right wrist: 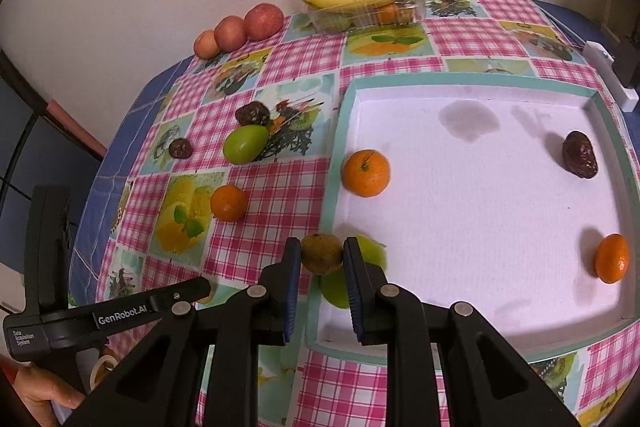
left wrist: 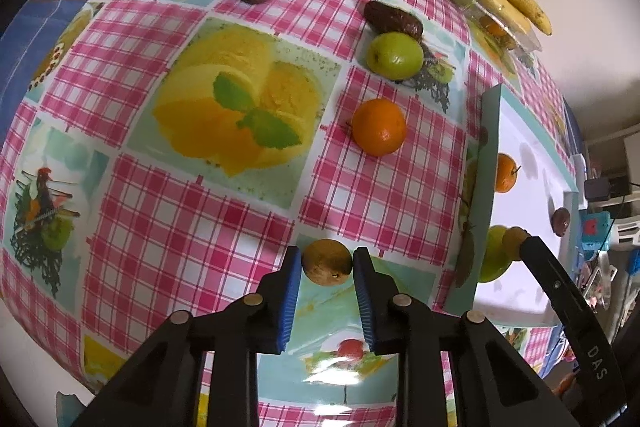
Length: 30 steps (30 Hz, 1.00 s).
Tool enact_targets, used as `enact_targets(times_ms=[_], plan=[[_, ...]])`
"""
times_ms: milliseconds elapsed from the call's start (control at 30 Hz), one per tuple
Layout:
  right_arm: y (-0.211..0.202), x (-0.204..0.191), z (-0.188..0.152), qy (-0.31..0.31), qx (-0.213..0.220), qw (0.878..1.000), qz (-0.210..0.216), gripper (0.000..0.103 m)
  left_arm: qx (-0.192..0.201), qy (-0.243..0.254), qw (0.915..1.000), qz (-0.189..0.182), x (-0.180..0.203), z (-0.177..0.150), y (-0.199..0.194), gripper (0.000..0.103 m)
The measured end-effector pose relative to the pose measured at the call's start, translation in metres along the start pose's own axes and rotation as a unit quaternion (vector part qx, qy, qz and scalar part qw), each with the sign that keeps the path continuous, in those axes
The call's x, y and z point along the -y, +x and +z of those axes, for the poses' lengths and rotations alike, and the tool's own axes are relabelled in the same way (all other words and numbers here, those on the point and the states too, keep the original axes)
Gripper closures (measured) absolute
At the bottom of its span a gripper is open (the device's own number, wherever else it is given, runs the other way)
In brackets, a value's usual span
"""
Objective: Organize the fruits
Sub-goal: 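Lift the kiwi with the right tool and carry it over the white tray, then lower the kiwi into the tray and open the right tool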
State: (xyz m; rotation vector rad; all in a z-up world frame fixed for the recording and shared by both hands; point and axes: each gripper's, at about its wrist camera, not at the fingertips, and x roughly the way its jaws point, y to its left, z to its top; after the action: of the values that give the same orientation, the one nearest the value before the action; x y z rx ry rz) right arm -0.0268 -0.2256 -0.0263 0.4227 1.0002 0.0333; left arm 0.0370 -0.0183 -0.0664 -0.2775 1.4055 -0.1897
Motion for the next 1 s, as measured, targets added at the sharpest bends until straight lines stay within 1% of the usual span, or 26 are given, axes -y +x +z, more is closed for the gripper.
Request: enact_targets(times_ms=[100, 200, 400, 500, 600, 733, 867, 1000], plan=[[-0.008, 0.012, 0.003, 0.015, 0.009, 1.0, -0.009, 0.081, 0.018, 0.005, 0.9998, -0.006, 0.005, 0.0, -0.009, 0.075], [-0.019, 0.036, 0.007, 0.044, 0.019, 0.999, -0.023, 0.081, 0.03, 0.016, 0.9992, -0.02, 0.013, -0.001, -0.016, 0.075], [-0.042, 0.082, 0.009, 0.095, 0.036, 0.993, -0.068, 0.081, 0.048, 0.064, 0.9955, -0.051, 0.049, -0.014, -0.022, 0.075], [-0.052, 0.104, 0.007, 0.118, 0.043, 0.988, -0.09, 0.081, 0.052, 0.087, 0.9932, -0.057, 0.069, -0.021, -0.021, 0.075], [-0.062, 0.121, 0.005, 0.133, 0.05, 0.983, -0.113, 0.081, 0.055, 0.113, 0.9897, -0.068, 0.086, -0.027, -0.023, 0.075], [-0.074, 0.136, 0.003, 0.151, 0.059, 0.979, -0.122, 0.08, 0.048, 0.151, 0.9835, -0.088, 0.113, -0.037, -0.02, 0.075], [-0.08, 0.141, 0.002, 0.155, 0.065, 0.977, -0.128, 0.08, 0.046, 0.195, 0.9757, -0.089, 0.14, -0.05, -0.016, 0.075], [-0.083, 0.141, 0.001, 0.153, 0.067, 0.977, -0.129, 0.08, 0.046, 0.223, 0.9696, -0.091, 0.157, -0.059, -0.013, 0.075]])
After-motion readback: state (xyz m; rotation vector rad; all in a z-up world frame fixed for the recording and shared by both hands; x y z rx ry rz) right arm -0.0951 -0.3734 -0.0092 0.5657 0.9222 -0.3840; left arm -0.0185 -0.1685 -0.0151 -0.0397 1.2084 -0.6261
